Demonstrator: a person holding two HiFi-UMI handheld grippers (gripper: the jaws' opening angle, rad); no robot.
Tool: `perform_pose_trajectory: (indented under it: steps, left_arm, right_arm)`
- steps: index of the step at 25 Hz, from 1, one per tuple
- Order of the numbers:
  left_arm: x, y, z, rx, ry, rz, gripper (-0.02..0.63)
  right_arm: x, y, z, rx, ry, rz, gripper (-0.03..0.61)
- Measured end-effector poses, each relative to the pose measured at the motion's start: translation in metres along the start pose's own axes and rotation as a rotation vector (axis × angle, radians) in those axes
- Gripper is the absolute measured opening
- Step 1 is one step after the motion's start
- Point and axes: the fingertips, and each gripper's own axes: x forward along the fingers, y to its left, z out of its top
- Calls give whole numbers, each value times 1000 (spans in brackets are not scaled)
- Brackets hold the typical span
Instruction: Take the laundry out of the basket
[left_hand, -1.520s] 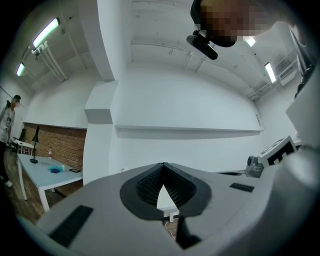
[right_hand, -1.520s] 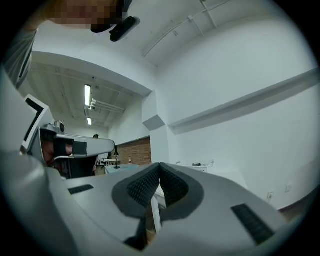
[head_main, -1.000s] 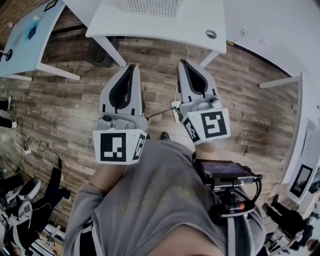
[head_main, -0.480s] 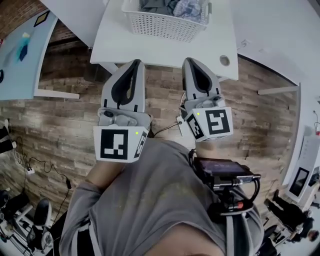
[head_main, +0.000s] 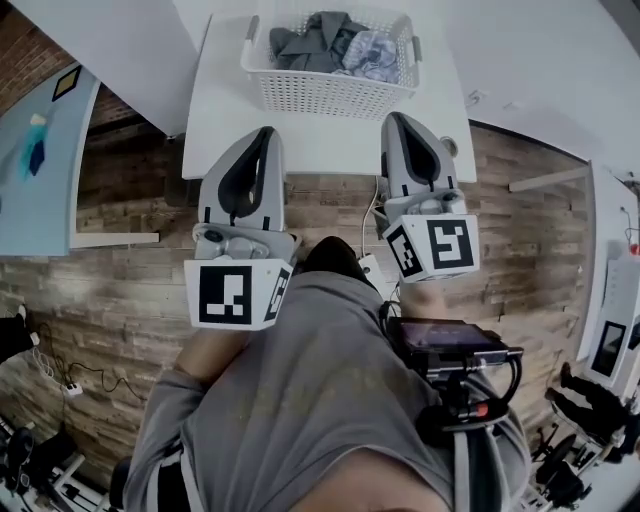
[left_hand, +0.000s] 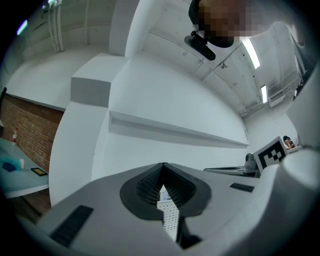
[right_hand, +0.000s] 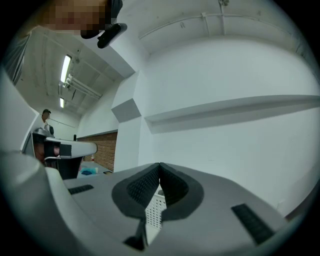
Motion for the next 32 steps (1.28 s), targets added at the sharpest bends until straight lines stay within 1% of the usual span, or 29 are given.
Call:
perform_pose_trajectory:
  steps: [4, 8, 13, 21, 25, 32]
  left_arm:
    - [9, 10, -7, -6, 14, 4, 8]
    - [31, 13, -10, 0, 21, 1, 8]
    - [71, 22, -17, 6, 44, 6, 8]
    - [149, 16, -24, 27, 69, 10, 8]
    - [185, 16, -25, 46, 70, 33, 8]
    - [238, 17, -13, 86, 39, 86, 8]
  right_arm:
    - [11, -15, 8, -12, -17, -31, 8]
    - [27, -34, 13, -12, -26, -42, 8]
    - [57, -59, 9, 8, -25, -46, 8]
    - [101, -112, 7, 34, -33, -27, 8]
    - [123, -136, 8, 52, -48, 0, 8]
    - [165, -155, 21, 77, -99, 102, 8]
